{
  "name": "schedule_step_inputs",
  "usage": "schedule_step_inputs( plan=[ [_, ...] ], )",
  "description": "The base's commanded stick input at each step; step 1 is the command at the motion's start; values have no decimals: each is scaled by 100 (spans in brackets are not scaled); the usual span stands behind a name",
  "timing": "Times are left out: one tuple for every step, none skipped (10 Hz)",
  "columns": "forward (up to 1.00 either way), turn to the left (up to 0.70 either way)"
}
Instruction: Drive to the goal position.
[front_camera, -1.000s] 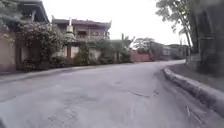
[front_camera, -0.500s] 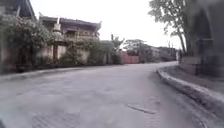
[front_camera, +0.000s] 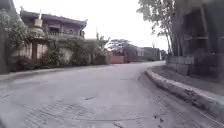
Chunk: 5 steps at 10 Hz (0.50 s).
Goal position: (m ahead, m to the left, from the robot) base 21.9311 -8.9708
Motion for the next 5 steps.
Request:
schedule_step_inputs(
  plan=[
    [100,-21],
    [100,-7],
    [100,-3],
    [100,-3],
    [100,-4]
  ],
)
